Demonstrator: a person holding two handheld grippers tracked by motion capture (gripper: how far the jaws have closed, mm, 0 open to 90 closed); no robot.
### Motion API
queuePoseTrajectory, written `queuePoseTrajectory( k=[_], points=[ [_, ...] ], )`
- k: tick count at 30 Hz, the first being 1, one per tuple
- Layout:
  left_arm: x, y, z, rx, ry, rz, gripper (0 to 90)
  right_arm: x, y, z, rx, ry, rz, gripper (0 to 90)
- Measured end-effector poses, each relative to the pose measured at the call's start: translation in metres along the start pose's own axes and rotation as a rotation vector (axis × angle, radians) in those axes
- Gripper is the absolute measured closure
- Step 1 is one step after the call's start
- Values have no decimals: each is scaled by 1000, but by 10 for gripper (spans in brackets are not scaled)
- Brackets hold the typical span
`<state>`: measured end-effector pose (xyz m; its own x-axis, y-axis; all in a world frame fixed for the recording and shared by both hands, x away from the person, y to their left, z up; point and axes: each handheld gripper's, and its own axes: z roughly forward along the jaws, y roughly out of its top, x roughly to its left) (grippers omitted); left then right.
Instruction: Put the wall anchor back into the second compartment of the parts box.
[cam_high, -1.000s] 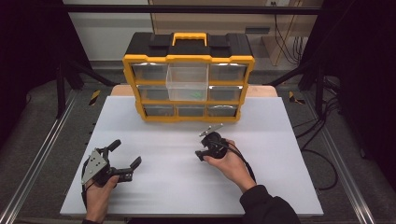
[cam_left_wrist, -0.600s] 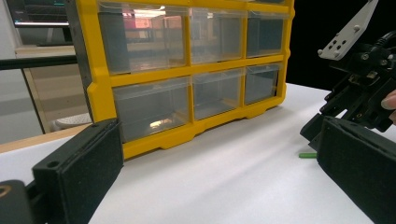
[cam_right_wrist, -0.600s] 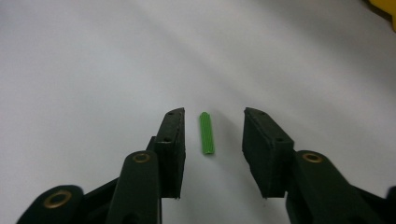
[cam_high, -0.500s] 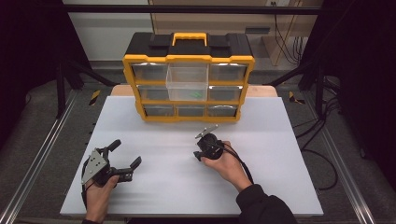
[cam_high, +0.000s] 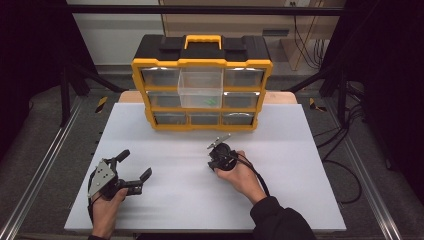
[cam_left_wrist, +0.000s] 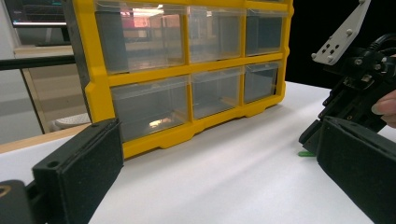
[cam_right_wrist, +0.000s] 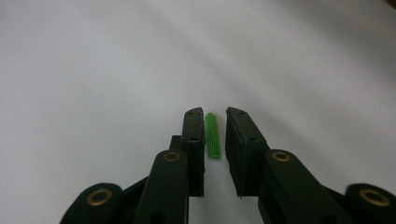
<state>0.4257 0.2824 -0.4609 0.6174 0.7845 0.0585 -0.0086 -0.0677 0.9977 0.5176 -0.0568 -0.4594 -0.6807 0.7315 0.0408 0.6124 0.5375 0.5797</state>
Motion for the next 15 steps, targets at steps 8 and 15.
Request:
queuePoseTrajectory(
  k=[8,15],
  points=[
    [0,0,0,1,-2,1,3,2,0,3,9,-7,-10,812],
    [0,0,0,1,-2,1,3,0,0,4,13,-14,-42,842]
  ],
)
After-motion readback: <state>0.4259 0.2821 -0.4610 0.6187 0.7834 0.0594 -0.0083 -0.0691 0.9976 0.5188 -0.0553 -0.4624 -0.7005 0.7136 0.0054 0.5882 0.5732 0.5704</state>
